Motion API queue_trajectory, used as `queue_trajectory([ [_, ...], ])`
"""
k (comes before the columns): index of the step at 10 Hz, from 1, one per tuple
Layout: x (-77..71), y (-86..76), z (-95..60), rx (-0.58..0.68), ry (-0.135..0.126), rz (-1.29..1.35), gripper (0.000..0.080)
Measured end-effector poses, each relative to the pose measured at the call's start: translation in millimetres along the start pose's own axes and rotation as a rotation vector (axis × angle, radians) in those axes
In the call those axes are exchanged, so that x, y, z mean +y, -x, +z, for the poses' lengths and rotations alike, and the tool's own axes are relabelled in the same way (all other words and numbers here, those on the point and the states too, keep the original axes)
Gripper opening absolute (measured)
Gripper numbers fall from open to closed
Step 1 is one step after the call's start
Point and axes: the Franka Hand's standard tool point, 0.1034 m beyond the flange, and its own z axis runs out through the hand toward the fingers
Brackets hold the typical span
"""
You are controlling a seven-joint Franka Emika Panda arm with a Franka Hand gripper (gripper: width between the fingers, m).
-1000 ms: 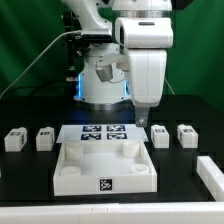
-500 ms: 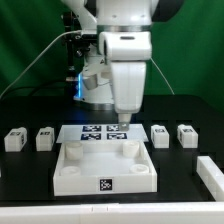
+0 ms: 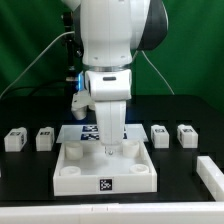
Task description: Assemble one leg
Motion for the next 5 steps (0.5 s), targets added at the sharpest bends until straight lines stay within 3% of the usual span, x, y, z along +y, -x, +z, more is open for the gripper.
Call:
queue_trajectory([
  [5,-6.2,11.1,4.3,-0.001,-0.012,0.023,0.0650],
])
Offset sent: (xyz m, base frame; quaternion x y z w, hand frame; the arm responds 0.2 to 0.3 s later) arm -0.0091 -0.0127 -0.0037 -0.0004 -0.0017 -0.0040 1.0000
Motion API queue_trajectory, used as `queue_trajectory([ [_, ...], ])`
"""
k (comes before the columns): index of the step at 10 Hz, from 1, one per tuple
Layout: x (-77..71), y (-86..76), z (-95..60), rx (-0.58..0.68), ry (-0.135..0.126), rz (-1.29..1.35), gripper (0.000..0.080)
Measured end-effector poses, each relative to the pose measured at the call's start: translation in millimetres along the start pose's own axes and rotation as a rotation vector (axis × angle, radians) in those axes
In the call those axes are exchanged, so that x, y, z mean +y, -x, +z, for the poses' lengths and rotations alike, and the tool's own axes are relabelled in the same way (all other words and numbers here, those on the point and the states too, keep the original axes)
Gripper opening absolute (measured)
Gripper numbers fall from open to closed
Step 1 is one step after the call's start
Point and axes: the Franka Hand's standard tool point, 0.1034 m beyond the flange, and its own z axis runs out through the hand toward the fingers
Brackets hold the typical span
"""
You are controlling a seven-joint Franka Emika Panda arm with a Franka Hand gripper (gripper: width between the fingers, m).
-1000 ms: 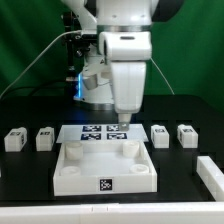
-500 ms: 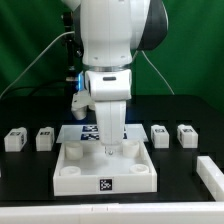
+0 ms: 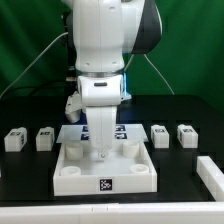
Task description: Assemble one leg
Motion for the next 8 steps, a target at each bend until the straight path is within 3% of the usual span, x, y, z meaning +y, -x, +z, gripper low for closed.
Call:
queue_trajectory([
  [1,0.0,0.2,0.0,0.000,0.000,0.000,0.0523],
  [2,-0.1,0.2,0.1,0.000,0.000,0.001,0.0523],
  [5,-0.2,0.3,0.2,0.000,-0.001,0.001,0.0076],
  [8,0.8,0.3,-0.5,0.000,0.003,0.001,0.0061],
])
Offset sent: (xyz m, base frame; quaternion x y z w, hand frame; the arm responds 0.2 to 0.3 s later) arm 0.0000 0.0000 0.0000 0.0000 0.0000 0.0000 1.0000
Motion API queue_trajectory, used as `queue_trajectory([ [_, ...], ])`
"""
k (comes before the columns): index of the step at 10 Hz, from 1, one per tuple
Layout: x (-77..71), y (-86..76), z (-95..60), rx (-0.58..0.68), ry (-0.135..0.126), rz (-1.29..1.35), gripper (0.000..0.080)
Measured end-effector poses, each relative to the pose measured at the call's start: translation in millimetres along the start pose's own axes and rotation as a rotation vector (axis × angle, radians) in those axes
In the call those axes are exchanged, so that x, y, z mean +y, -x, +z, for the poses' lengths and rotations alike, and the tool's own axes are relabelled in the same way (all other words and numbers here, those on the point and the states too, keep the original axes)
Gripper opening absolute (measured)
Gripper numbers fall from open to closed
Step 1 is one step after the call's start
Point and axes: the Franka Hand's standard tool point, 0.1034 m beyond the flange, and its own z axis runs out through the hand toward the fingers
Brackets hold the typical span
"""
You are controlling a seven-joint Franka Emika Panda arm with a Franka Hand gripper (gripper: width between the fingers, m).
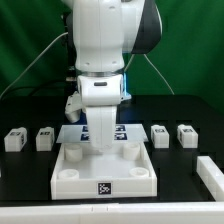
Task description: Assemble one leg
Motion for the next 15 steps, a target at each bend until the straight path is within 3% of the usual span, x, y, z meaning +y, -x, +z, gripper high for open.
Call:
queue_trajectory([
  [5,1.7,-1.5,-0.5,0.001,0.002,0.003,0.0062],
  [12,63.6,-78.4,-5.4,0.056,0.068,0.039,0.0062],
  [15,64.1,-88.9,-4.9,0.053,0.057,0.055,0.0062],
])
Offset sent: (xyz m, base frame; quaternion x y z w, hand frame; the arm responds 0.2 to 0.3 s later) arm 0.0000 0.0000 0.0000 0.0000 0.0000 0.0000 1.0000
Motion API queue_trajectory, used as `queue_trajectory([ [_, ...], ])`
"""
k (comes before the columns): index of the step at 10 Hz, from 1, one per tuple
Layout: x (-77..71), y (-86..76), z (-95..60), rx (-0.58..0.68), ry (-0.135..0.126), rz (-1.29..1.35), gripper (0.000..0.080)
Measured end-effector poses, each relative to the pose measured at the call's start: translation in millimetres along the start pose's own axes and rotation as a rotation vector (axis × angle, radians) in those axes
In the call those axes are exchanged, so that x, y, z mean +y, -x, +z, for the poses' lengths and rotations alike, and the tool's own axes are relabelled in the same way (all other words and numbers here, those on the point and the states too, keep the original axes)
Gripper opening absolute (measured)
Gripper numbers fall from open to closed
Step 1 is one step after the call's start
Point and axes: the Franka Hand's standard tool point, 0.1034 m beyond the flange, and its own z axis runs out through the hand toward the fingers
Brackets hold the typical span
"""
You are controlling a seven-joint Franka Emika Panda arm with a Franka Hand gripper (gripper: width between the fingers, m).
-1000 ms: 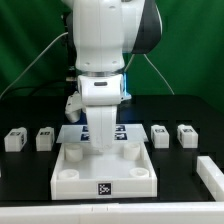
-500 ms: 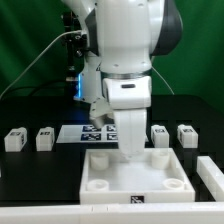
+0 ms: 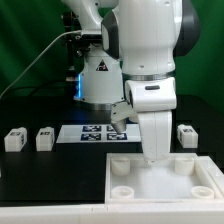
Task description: Assemble one leg
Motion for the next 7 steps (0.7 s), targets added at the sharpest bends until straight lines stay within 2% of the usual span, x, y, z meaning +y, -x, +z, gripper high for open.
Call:
queue_trajectory([
  [1,0.0,0.0,0.1,-0.002,0.001,-0.005,0.0062],
  [3,0.0,0.6,0.5,0.005,0.034,-0.012,0.0062],
  [5,-0.3,1.1,1.1,0.005,0.032,-0.011,0.0061],
  [6,-0.4,1.3,1.1,0.005,0.032,-0.010,0.0242],
  [7,-0.3,1.5,1.2,0.005,0.031,-0.010,0.0386],
])
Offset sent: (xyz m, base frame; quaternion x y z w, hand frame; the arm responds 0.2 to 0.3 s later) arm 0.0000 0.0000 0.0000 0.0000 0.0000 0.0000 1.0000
